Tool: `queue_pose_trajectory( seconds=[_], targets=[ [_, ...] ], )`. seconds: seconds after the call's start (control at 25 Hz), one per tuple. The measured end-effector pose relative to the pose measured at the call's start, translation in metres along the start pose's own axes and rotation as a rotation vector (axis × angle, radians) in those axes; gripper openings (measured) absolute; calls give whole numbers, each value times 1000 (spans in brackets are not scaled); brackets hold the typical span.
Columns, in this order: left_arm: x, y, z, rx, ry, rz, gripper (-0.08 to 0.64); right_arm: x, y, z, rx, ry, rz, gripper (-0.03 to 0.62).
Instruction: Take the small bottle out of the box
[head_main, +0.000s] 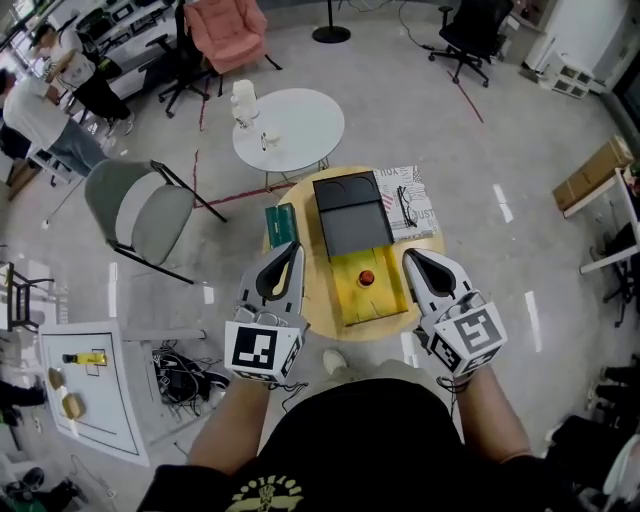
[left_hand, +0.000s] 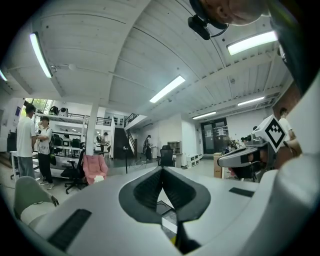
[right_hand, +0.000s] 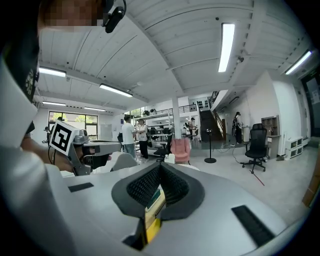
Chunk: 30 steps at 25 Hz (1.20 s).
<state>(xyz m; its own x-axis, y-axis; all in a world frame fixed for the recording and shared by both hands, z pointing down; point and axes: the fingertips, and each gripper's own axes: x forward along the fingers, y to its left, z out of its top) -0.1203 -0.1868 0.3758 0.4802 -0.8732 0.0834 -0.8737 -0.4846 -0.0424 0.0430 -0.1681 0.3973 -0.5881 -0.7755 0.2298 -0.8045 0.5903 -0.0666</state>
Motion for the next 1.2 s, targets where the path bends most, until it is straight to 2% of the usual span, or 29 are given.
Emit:
queue_pose_trajectory(
  seconds=[0.48,0.88,1.2],
  targets=[
    [5,0,-2,-5,10,-21,14,9,1,-4,-28,27,-19,15],
    [29,-2,2,-10,11,29,14,27,-10,-8,-62,52,57,15],
    [48,1,0,-15,20,76,14,43,-23,-33,-88,99,120,17]
  ],
)
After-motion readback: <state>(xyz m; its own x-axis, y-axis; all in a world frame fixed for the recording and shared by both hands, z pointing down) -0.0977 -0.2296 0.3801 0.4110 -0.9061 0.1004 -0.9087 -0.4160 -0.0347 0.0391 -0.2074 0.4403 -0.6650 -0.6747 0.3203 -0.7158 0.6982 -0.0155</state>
